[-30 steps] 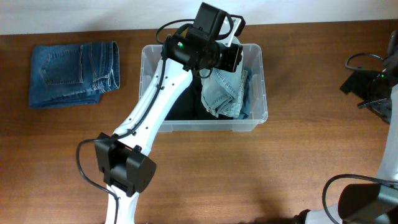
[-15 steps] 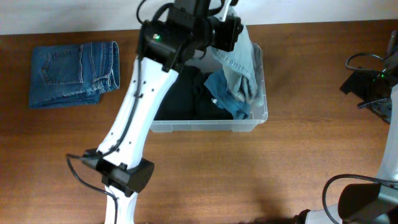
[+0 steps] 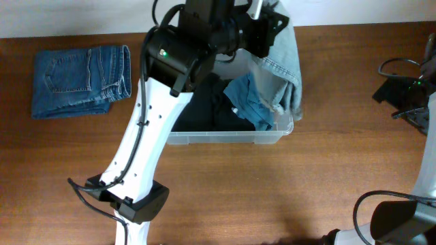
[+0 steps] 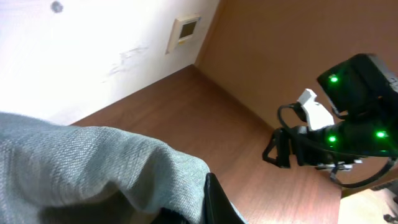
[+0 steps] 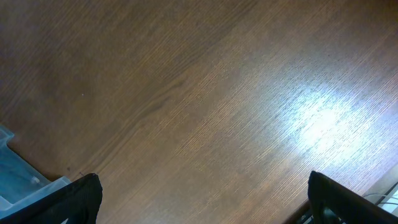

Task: Pack container
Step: 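Lower the jeans into the bin's right side and lay them flat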

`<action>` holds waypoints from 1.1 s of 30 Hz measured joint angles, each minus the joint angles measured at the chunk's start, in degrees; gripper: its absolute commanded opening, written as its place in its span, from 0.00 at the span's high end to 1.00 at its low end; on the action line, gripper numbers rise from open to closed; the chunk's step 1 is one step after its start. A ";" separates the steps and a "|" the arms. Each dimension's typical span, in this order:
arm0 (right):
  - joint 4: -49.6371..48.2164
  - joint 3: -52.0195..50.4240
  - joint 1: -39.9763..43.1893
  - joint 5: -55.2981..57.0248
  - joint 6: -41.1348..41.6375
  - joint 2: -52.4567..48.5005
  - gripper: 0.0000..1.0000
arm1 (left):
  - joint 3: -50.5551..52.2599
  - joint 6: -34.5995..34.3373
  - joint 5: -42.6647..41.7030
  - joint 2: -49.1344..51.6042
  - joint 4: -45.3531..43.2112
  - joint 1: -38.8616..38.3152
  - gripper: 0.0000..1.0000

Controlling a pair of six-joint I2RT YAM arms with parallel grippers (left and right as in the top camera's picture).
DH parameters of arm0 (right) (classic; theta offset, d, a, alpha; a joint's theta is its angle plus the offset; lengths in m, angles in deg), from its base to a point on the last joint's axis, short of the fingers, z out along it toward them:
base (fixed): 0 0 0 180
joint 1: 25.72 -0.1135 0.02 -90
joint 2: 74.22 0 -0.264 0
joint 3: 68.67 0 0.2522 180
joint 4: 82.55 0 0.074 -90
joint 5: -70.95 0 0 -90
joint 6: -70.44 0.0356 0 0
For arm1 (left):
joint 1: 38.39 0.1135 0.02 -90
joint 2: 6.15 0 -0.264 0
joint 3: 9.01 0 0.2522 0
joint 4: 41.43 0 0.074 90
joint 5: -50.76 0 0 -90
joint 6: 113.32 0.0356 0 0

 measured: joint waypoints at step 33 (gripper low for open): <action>0.00 0.00 0.00 0.00 0.02 0.00 0.02 | -0.11 4.35 -0.42 12.13 0.48 -2.29 0.99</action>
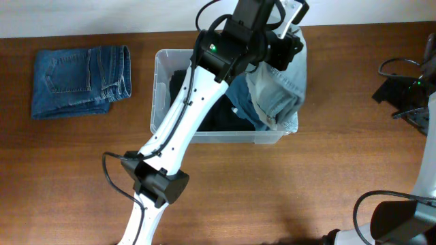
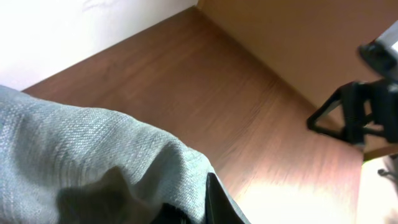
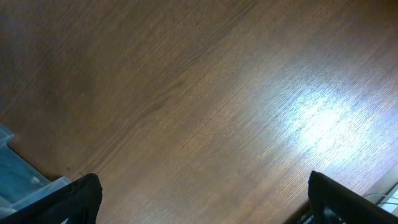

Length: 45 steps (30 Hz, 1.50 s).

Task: Pack container
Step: 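Lower the jeans into the bin's right side and lay them flat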

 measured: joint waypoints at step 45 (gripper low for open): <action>0.00 0.00 0.00 0.00 -0.02 0.00 0.01 | -0.33 7.80 -4.63 11.34 30.93 28.46 0.99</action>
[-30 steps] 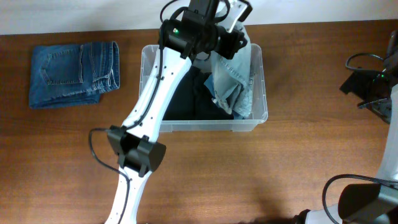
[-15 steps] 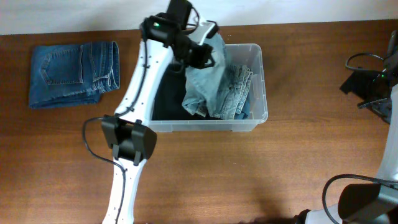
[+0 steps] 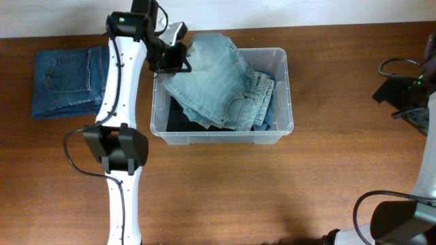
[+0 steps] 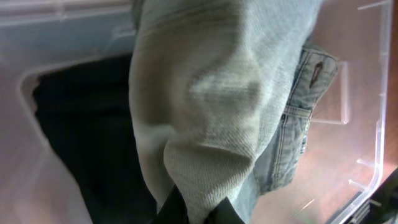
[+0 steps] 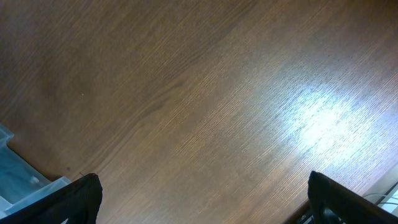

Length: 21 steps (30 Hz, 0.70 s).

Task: Pack container

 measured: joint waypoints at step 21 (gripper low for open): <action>0.00 0.00 0.00 0.00 -0.02 0.00 0.02 | 0.00 -14.05 2.03 0.00 8.70 -0.22 0.99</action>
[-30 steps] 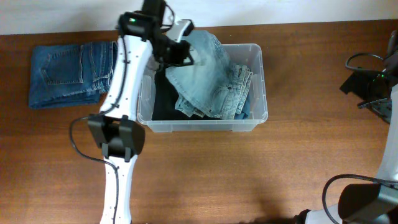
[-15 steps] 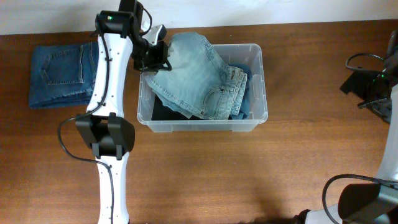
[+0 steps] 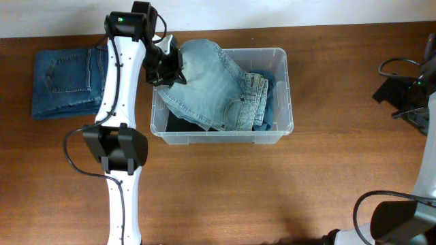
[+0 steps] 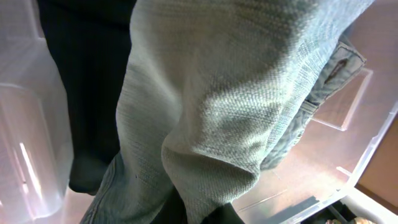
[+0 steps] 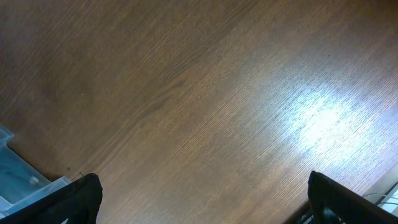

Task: Pack container

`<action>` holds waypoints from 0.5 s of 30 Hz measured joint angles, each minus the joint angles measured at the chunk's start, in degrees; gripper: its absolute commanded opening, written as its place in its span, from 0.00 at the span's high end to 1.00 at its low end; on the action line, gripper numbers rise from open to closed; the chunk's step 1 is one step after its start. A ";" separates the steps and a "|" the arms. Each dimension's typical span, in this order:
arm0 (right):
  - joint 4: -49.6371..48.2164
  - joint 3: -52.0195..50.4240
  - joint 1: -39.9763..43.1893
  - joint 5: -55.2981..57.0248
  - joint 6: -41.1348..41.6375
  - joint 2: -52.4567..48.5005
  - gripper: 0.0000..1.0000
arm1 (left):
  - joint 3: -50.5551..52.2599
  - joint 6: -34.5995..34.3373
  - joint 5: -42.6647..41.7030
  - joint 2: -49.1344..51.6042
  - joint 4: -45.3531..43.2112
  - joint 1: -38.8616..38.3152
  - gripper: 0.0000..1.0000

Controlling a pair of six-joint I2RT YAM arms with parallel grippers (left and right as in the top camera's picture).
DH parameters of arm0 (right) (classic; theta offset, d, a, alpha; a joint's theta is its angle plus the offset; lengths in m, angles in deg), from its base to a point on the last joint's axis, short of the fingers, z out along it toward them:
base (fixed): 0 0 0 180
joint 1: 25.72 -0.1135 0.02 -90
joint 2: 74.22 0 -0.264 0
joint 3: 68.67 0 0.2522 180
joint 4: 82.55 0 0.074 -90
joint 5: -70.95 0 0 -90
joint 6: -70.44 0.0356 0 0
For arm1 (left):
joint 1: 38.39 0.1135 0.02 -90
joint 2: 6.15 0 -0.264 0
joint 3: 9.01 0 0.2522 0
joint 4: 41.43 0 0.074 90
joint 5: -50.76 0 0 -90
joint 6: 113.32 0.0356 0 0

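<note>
A clear plastic container [image 3: 282, 88] stands at the table's back middle, holding dark clothes and a blue garment. Light-blue jeans [image 3: 211, 85] lie spread across its top. My left gripper [image 3: 169, 71] is shut on the jeans' left edge at the container's left wall; in the left wrist view the jeans [image 4: 236, 99] fill the frame over dark fabric [image 4: 87, 93]. Folded dark-blue jeans [image 3: 78, 82] lie on the table at the far left. My right gripper [image 5: 202, 202] stands open over bare wood at the far right, nothing between its fingers.
The left arm's base [image 3: 116, 150] and cable sit in front of the container's left corner. The right arm [image 3: 409, 92] is at the table's right edge. A white wall runs along the back.
My left gripper has dipped slightly lower and toward the container's left inside wall, still holding the light-blue jeans, which now lie a bit flatter. The right arm has not moved.
My left gripper held the light-blue jeans bunched over the container's right end. Then it was still above the right side with the jeans hanging. Later it was at the left wall with the jeans spread across the container, where they now settle.
</note>
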 measured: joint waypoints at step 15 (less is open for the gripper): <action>0.00 0.00 0.00 0.00 0.02 0.00 0.02 | -16.46 -0.92 -2.54 -11.13 -1.18 -5.11 0.99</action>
